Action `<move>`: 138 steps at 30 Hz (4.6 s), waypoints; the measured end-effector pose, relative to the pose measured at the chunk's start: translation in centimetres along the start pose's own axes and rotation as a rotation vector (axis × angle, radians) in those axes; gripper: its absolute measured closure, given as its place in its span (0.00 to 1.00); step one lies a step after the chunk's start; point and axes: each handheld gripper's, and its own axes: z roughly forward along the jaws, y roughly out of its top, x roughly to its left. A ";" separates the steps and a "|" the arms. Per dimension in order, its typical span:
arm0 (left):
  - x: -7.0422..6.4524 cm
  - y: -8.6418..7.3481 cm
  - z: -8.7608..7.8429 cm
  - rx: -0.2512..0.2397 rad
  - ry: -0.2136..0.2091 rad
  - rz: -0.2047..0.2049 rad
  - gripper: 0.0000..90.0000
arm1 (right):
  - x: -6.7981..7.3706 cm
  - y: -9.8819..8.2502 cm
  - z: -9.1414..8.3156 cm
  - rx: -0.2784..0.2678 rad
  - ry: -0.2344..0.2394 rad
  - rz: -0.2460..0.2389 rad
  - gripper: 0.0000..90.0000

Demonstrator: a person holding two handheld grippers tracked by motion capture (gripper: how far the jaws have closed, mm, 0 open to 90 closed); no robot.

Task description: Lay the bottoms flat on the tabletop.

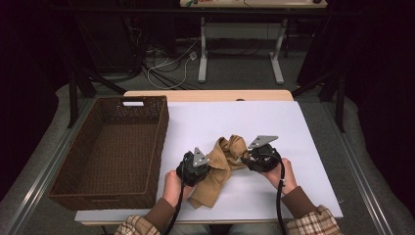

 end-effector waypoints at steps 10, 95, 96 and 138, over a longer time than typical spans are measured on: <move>-0.1 0.8 -0.5 -0.003 -0.003 0.002 0.48 | -0.1 -0.2 0.6 0.020 0.015 0.022 0.50; -1.2 2.5 -0.2 -0.029 0.001 0.032 0.35 | -0.9 -0.6 -0.1 0.009 -0.048 0.040 0.73; -1.2 2.4 0.2 -0.017 -0.001 0.035 0.36 | -0.9 -0.6 -0.1 0.009 -0.048 0.042 0.73; 0.1 0.4 1.4 0.070 -0.079 -0.008 0.91 | -2.4 -1.1 -0.8 -0.004 -0.112 0.100 0.80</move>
